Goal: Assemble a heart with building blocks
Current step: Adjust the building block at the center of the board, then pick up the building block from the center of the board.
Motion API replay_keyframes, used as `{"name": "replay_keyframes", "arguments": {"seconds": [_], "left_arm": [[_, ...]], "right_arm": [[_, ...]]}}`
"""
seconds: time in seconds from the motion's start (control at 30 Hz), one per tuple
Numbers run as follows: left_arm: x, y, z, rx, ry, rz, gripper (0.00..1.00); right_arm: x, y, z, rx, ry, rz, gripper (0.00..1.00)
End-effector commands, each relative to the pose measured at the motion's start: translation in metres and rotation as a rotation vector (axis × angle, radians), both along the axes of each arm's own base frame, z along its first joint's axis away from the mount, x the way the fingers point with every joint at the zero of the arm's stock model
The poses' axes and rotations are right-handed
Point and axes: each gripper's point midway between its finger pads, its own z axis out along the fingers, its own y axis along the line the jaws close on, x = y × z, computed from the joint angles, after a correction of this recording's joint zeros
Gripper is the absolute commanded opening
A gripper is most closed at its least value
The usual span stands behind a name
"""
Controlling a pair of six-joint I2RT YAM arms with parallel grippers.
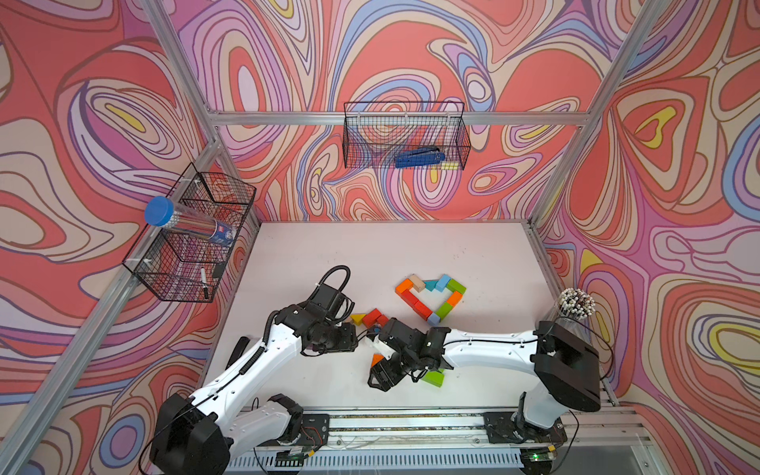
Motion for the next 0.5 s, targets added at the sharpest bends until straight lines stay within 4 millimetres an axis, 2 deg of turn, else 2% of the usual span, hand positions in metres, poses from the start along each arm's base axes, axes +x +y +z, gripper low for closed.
{"name": "replay_keyframes", "arguments": {"seconds": [0.0,0.27,0.47], "left_arm": [[-0.009,-0.002,-0.005,0.011,-0.006,0.017,0.57],[-0.012,-0.034,-0.023,0.007,-0.131,-0.101,0.58],[-0.009,-0.05,-0.043,0.101,-0.184,-0.173,0.58]], "right_arm": [[0.007,-0.006,0.028,0.087,-0.019,-0.022,0.76],[0.038,-0.057,0.049,0.015,-0.169,-0.152,0.88],[0.05,-0.075,0.074,0.018,-0.268,-0.212,0.98]]}}
